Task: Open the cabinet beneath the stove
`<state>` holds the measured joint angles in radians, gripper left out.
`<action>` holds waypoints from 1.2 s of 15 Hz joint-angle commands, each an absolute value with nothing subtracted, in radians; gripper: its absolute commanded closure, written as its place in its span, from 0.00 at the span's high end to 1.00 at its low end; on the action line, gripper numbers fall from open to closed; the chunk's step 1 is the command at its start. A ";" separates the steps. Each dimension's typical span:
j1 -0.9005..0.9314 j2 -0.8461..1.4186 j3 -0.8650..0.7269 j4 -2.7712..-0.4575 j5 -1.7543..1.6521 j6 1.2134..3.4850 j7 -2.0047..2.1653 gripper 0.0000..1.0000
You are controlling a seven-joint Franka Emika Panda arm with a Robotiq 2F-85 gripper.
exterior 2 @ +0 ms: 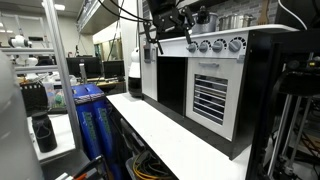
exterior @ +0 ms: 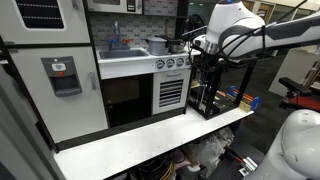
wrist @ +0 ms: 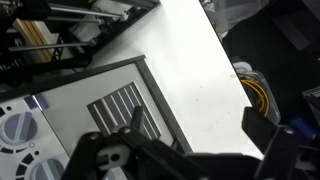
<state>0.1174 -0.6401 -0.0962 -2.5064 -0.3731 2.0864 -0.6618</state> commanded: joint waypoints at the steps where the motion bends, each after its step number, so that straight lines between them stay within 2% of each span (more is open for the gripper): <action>1: 0.141 -0.587 -0.145 -2.530 -0.387 2.200 -0.841 1.00; 8: 0.083 -0.513 -0.104 -2.539 -0.502 2.334 -1.033 1.00; 9: 0.098 -0.527 -0.105 -2.531 -0.443 2.286 -1.012 1.00; 18: 0.092 -0.519 -0.105 -2.535 -0.471 2.330 -1.034 1.00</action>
